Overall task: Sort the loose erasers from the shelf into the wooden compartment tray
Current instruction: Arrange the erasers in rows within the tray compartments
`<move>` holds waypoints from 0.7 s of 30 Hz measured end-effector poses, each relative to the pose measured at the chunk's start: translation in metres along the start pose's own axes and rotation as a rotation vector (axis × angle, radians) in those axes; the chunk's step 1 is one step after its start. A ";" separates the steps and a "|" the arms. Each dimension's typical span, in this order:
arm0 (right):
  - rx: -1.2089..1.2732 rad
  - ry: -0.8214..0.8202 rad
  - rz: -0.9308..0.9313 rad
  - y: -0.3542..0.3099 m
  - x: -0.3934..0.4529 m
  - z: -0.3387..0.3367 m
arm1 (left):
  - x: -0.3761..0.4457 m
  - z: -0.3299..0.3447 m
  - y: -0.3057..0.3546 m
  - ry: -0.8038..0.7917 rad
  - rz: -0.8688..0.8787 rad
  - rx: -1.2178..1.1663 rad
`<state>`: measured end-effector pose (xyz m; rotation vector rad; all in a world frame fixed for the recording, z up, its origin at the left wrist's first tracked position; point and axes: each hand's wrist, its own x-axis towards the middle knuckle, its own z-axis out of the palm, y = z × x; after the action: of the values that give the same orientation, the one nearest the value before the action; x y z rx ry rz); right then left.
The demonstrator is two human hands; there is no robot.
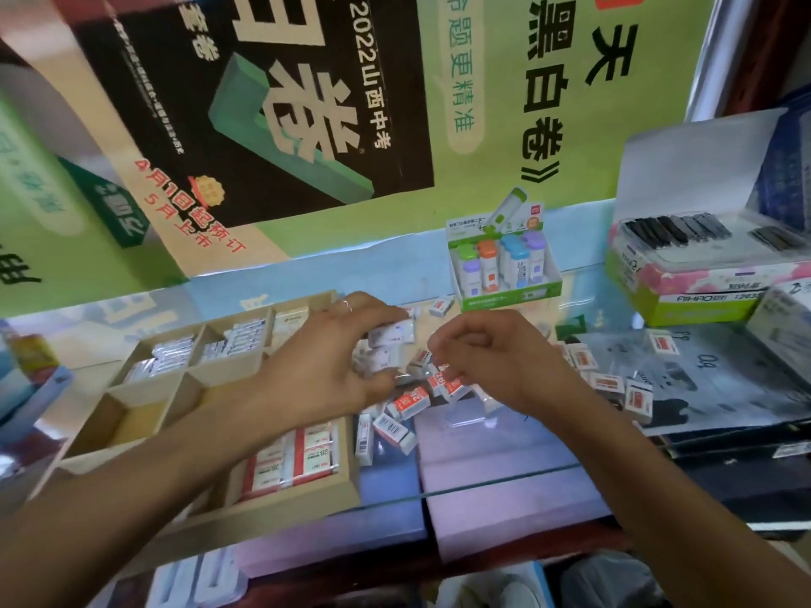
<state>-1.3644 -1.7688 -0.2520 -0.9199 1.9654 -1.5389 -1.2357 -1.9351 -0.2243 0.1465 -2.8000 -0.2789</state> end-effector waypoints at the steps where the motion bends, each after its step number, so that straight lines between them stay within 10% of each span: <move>1: 0.035 -0.048 0.014 -0.005 -0.003 0.007 | -0.011 -0.003 0.003 0.022 0.000 -0.004; 21: 0.152 -0.414 0.164 -0.070 -0.026 0.182 | -0.184 -0.065 -0.048 0.146 -0.197 0.043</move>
<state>-1.2019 -1.8771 -0.2311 -0.9035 1.5672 -1.2660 -1.0383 -1.9689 -0.2305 0.4360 -2.6501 -0.2438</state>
